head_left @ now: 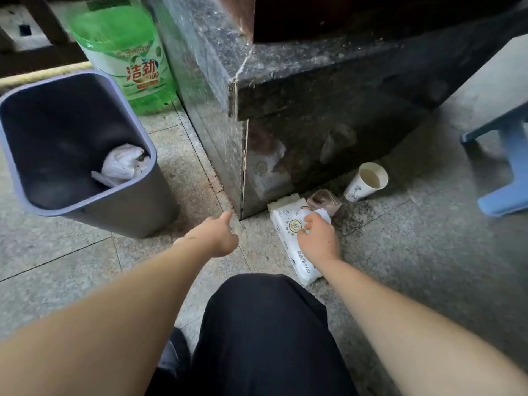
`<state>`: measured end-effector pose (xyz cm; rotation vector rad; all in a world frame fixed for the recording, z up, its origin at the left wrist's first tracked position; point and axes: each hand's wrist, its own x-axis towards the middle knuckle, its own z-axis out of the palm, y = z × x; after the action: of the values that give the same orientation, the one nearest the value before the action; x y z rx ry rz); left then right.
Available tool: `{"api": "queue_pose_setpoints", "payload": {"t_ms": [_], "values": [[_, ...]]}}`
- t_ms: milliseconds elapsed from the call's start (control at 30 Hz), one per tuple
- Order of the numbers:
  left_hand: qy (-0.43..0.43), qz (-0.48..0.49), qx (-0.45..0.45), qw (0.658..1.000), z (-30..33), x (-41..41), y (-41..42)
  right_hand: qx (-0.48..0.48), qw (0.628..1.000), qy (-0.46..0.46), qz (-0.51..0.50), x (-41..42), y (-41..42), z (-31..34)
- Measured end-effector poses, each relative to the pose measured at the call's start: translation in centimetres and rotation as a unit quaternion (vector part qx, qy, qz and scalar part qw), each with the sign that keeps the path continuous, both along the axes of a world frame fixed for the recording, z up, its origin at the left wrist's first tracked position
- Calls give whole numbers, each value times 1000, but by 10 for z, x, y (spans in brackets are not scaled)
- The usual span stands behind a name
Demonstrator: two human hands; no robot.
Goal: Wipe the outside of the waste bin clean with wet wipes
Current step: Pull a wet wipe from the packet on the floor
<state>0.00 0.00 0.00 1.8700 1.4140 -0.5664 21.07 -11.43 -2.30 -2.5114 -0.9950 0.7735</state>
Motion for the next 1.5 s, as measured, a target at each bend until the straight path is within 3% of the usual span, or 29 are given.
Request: {"api": "queue_pose_setpoints", "payload": {"t_ms": [167, 333, 467, 800, 1000, 1133, 1333, 1500], "values": [[-8, -82, 52, 995, -3, 26, -8, -4, 986, -167, -17, 18, -12, -2], [-11, -104, 21, 994, -14, 37, -21, -33, 996, -84, -8, 36, -13, -15], [-52, -80, -56, 994, -13, 41, -22, -2, 997, 10, -79, 40, -5, -17], [-96, -61, -53, 992, 5, 50, -12, 35, 997, -68, -5, 37, -6, -6], [-95, -84, -12, 992, 25, 53, -5, 52, 991, -120, 34, 34, 5, 28], [-138, -73, 29, 987, 38, 56, -4, 83, 988, -120, 48, 33, 11, 54], [-184, -56, 55, 980, 48, 62, -3, 152, 947, -228, 166, 30, 19, 85], [-170, -85, 55, 980, 63, 48, 7, 246, 961, -89, 94, 21, 33, 121]]}}
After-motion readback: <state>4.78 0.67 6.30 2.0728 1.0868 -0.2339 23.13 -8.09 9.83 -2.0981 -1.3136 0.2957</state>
